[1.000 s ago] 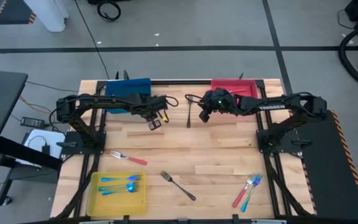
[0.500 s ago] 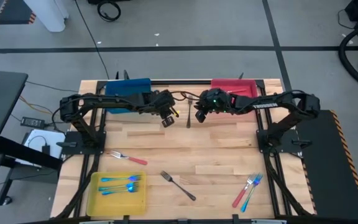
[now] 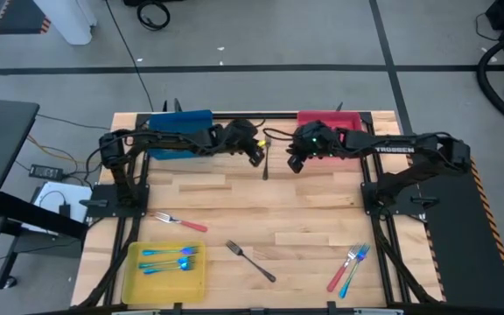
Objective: Sort silverware by color (type)
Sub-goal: Put the top black fork into the blue bin
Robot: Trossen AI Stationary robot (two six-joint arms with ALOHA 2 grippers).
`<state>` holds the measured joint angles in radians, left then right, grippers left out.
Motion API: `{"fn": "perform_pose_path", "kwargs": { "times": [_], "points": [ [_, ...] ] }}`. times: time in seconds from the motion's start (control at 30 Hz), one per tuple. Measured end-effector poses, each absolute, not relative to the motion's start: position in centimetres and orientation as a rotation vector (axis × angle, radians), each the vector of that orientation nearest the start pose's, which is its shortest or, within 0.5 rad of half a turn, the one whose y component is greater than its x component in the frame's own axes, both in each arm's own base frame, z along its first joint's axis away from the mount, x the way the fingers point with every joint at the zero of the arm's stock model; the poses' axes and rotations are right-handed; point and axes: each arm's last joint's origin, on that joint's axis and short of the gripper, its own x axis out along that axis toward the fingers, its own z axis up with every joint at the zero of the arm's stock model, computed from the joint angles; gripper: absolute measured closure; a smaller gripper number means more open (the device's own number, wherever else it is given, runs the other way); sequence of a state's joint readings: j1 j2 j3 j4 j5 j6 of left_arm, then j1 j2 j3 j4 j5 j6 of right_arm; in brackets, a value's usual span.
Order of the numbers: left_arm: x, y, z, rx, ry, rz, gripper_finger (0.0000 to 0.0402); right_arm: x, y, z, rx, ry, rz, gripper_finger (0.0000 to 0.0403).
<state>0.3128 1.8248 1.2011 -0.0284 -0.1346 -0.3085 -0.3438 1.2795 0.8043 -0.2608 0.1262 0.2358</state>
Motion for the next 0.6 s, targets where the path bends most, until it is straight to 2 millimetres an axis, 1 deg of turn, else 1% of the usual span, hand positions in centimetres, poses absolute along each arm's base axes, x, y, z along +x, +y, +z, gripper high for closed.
{"fn": "perform_pose_path", "kwargs": {
  "times": [0.1, 0.2, 0.37, 0.47, 0.6],
  "points": [
    [38.6, 12.8, 20.6, -0.419, 0.51, 0.54, 0.0299, 24.4, -8.9, 23.1, 0.295, 0.711, -0.539, 0.03],
    [39.6, 12.8, 20.1, -0.453, 0.483, 0.541, 0.0299, 24.4, -8.7, 22.6, 0.29, 0.744, -0.539, 0.03],
    [41.0, 13.0, 18.7, -0.474, 0.502, 0.549, 0.0299, 24.6, -8.5, 21.9, 0.274, 0.794, -0.553, 0.03],
    [41.6, 13.6, 18.3, -0.504, 0.518, 0.575, 0.0299, 24.5, -8.4, 21.6, 0.274, 0.823, -0.556, 0.03],
    [41.6, 14.2, 18.0, -0.544, 0.601, 0.622, 0.0299, 24.5, -8.5, 21.5, 0.269, 0.83, -0.568, 0.03]
  ]
}}
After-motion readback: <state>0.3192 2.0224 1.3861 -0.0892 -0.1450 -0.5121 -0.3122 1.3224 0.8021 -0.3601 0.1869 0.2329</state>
